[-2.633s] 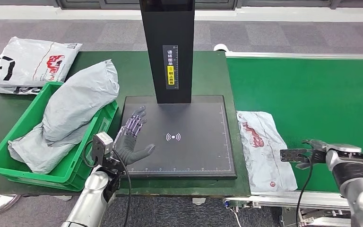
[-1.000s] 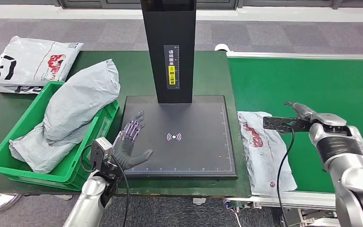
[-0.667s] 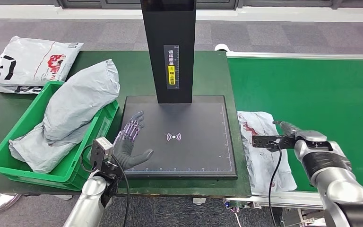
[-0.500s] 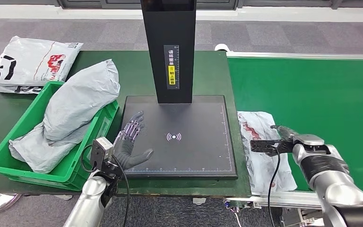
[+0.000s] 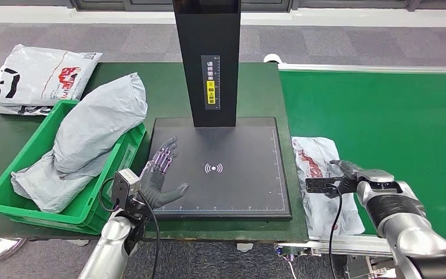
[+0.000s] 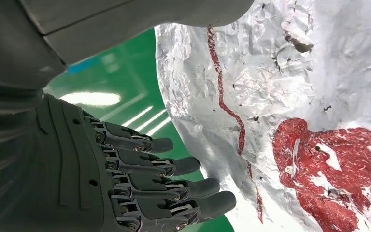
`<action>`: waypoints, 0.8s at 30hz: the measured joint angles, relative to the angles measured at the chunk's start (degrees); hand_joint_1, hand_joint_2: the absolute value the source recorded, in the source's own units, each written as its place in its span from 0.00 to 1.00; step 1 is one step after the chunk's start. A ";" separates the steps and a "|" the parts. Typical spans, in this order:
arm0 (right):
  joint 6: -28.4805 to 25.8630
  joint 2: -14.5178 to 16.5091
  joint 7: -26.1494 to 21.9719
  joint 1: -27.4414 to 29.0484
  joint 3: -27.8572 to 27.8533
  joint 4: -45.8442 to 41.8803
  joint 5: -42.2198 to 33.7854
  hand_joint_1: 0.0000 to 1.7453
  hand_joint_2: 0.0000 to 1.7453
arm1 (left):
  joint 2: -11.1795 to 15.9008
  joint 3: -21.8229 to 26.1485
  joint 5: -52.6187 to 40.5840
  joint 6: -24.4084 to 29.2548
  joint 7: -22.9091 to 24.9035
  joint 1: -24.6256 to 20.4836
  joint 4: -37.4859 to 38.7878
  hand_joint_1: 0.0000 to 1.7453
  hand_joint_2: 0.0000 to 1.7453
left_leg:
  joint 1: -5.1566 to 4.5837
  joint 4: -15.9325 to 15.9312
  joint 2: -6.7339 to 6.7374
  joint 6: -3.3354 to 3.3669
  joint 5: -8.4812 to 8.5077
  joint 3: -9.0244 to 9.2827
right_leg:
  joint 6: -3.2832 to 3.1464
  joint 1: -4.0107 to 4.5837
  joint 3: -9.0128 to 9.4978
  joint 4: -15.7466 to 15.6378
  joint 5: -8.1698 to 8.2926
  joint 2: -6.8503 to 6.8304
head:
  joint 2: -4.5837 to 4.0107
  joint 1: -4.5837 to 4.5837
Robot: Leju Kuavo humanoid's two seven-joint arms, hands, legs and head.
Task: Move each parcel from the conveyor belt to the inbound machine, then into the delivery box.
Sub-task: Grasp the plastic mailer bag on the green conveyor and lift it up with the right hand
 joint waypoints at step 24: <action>-0.04 0.62 0.46 4.29 0.15 0.25 -1.30 0.00 1.00 | -0.15 0.00 -0.89 1.08 0.16 -0.43 0.15 0.00 1.00 | 0.00 0.00 -0.01 0.00 -0.01 0.01 | 0.00 0.01 -0.01 0.00 -0.02 -0.01 | 0.00 0.00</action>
